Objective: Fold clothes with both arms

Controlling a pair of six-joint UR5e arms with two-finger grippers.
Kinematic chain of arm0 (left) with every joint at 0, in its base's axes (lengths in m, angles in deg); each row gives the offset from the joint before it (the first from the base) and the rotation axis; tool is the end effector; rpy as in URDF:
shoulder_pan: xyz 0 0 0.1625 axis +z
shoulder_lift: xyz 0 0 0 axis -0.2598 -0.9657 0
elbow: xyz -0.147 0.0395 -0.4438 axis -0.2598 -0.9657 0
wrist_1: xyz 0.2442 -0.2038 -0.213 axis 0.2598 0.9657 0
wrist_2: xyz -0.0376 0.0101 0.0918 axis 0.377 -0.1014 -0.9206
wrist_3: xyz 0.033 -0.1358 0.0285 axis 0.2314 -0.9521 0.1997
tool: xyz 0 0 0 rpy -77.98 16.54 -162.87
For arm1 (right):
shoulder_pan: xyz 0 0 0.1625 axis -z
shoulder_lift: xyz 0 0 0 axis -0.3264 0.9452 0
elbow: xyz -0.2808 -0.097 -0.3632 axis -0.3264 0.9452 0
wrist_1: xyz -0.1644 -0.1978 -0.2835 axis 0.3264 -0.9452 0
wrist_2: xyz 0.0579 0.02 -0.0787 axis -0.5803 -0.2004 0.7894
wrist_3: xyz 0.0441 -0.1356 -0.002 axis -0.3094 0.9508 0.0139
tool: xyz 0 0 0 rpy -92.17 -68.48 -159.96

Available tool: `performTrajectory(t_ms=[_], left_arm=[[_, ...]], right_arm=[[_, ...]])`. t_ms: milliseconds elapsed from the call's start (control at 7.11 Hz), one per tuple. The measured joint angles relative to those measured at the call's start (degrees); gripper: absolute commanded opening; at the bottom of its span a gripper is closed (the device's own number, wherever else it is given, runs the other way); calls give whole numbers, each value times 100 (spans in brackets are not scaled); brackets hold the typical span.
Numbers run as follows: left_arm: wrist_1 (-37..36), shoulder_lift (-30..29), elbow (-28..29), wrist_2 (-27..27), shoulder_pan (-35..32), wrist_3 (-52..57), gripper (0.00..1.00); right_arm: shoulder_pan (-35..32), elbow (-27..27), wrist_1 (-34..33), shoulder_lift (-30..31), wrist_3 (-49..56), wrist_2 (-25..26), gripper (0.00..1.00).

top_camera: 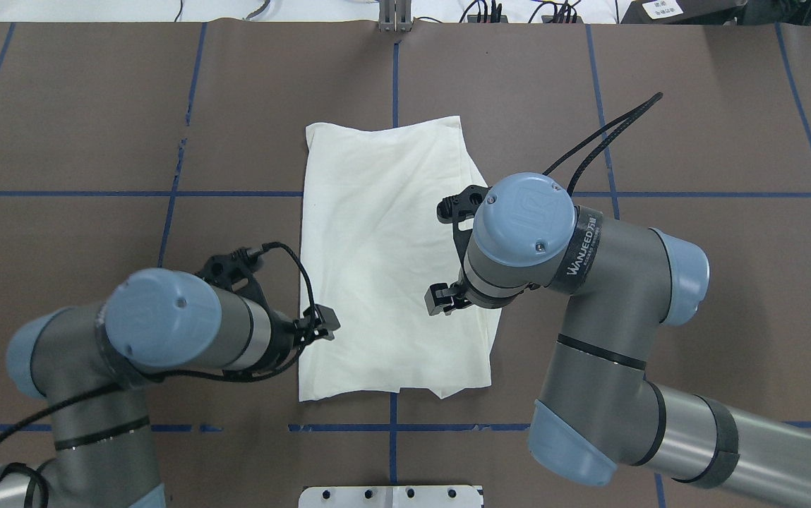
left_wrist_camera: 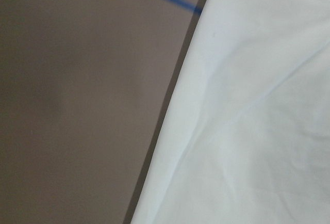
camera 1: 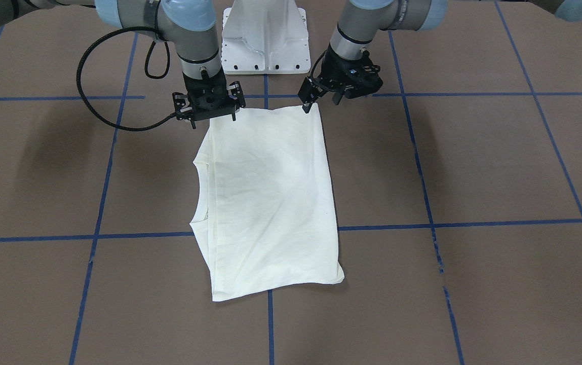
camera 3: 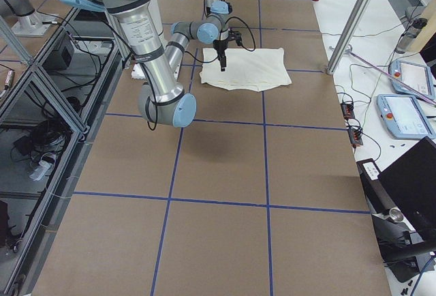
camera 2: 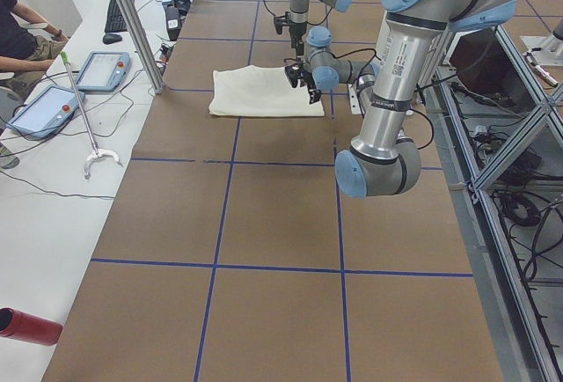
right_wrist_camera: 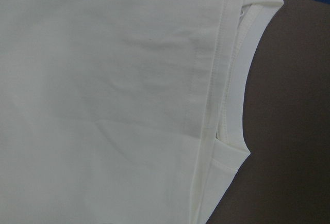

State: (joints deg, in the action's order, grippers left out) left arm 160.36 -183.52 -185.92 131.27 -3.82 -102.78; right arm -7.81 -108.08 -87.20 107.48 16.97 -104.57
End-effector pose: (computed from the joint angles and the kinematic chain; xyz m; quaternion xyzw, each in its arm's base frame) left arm 0.5340 -0.2961 0.3319 -0.0683 0.4757 -0.2203 0.8488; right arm -0.5280 -0.3731 0.3064 0.0632 -0.3668 -0.1009 0.9227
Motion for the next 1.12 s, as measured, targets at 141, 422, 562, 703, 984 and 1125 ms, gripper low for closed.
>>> performTrajectory(t_ms=[141,422,562,703,984,1125], left_arm=[[-22,24,64,-220,315,-218,83],[-355,-18,186,-540,650,-394,67],[-444,-30,210,-614,659,-401,60],[-481,-31,218,-644,608,-390,59],[-500,-32,239,-664,477,-353,59],[-498,-34,297,-667,455,-341,59]], right_arm=[[-16,-26,0,10,-28,-19,100],[-51,-37,6,40,-161,-24,100],[-79,-39,8,45,-197,-26,100],[-106,-39,9,48,-208,-24,100],[-145,-37,9,51,-211,-22,100],[-149,-35,9,53,-212,-22,100]])
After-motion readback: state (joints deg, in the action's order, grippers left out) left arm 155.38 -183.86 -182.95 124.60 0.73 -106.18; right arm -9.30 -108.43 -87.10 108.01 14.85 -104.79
